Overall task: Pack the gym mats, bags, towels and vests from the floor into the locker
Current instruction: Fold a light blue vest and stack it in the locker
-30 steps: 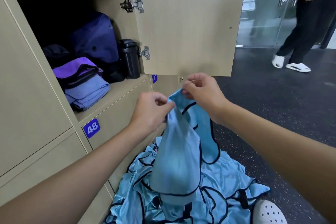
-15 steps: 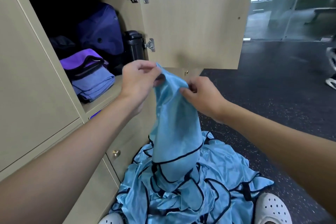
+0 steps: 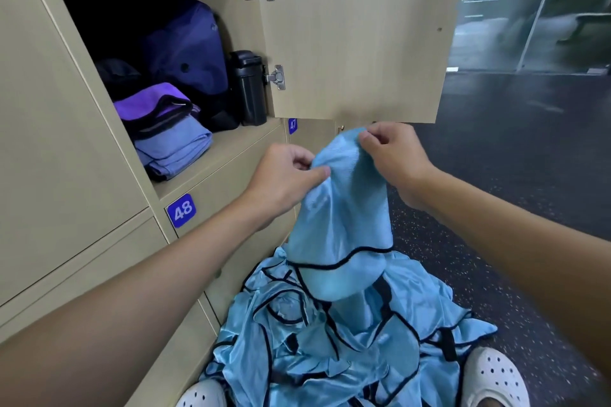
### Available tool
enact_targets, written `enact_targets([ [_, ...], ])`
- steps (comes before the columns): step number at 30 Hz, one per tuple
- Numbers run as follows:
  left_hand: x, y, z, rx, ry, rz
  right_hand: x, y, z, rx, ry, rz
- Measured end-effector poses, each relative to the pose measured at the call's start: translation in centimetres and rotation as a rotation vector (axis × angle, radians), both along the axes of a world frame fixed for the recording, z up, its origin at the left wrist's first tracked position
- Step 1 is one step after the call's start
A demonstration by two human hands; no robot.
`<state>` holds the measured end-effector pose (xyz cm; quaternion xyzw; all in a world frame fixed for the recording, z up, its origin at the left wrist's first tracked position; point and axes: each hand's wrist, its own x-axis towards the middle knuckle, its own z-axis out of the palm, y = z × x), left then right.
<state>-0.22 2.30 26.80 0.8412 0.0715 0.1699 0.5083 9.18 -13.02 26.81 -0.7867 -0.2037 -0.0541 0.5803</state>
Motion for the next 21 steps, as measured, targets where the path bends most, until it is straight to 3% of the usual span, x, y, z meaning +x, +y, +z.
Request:
enact_targets([
  [4, 0.8, -0.2, 0.8, -0.144, -0.084, 0.134, -0.6, 0.0, -0.3, -0.064, 0.096, 0.072],
  [7, 1.2, -0.2, 1.1, -0.241, -0.122, 0.193, -1.6, -0.2, -0.1, -0.087, 0.156, 0.269],
  [12, 1.2, 0.0, 3.0, -0.293, -0.188, 0.119, -2.5, -0.3, -0.4, -0.168, 0.181, 0.43],
  [17, 0.4, 2.1, 4.5, -0.432, -0.216, 0.034, -2.4, 0.2, 0.1, 0.038, 0.489, 0.615],
  [19, -0.3, 2.5, 4.9, -0.452, -0.184, -0.051, -2.2, 0.6, -0.3, 0.049, 0.445, 0.515],
  [21, -0.8, 2.6, 5.2, -0.435, -0.142, -0.13, -2.1, 0.8, -1.0, -0.173, 0.259, 0.486],
])
